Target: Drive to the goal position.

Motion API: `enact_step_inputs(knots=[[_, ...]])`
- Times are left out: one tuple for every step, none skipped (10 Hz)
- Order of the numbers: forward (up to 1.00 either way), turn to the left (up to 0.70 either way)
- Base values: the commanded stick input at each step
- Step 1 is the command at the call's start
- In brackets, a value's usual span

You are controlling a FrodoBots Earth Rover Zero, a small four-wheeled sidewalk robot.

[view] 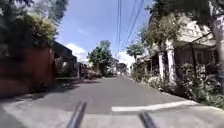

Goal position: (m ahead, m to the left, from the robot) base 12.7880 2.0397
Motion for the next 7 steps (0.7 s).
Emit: enact_step_inputs(knots=[[0.85, -0.02], [0.85, 0.00], [0.85, 0.00], [0.85, 0.00], [0.85, 0.00], [0.85, 0.00], [0.85, 0.00]])
